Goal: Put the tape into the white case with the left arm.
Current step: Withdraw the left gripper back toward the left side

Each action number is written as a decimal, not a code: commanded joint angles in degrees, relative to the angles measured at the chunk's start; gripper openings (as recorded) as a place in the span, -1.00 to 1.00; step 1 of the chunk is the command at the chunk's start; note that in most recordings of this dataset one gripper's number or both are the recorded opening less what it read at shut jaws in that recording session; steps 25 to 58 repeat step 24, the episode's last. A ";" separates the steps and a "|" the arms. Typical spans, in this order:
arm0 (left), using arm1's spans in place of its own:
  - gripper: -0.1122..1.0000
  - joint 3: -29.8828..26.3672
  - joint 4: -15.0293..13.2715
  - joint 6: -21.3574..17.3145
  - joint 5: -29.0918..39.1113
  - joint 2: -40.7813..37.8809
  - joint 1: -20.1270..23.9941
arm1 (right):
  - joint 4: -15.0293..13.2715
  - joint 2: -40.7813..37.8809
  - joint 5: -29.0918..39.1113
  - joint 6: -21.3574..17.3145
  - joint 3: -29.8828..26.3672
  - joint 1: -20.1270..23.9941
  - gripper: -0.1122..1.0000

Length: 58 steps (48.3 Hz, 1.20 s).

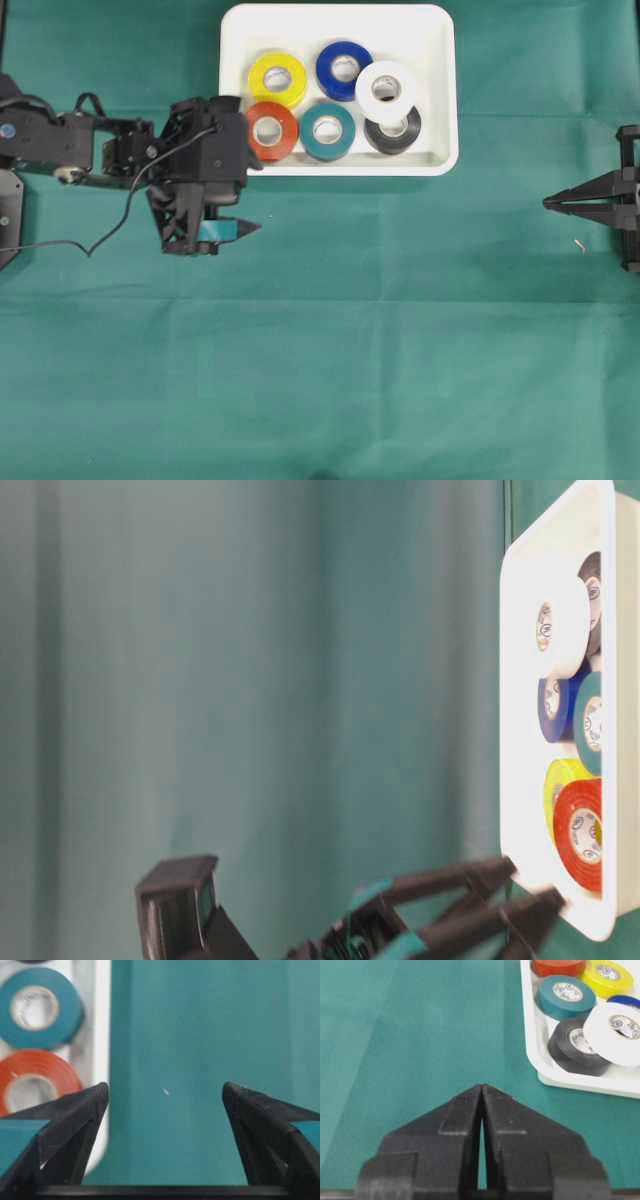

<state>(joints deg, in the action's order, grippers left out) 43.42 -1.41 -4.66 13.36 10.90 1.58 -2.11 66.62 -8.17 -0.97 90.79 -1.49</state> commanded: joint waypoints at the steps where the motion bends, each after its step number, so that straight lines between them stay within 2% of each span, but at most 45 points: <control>1: 0.95 0.35 -0.18 0.79 -0.70 1.76 -0.70 | -0.09 -0.44 -0.53 -0.09 -0.62 -0.09 -0.97; 15: 0.95 2.46 -0.18 1.76 -3.43 2.11 -1.58 | -0.09 -0.44 -0.53 -0.09 -0.62 -0.09 -0.97; 58: 0.95 2.72 -0.18 1.76 -3.25 2.46 -1.76 | -0.09 -0.44 -0.53 -0.26 -0.62 -0.09 -0.97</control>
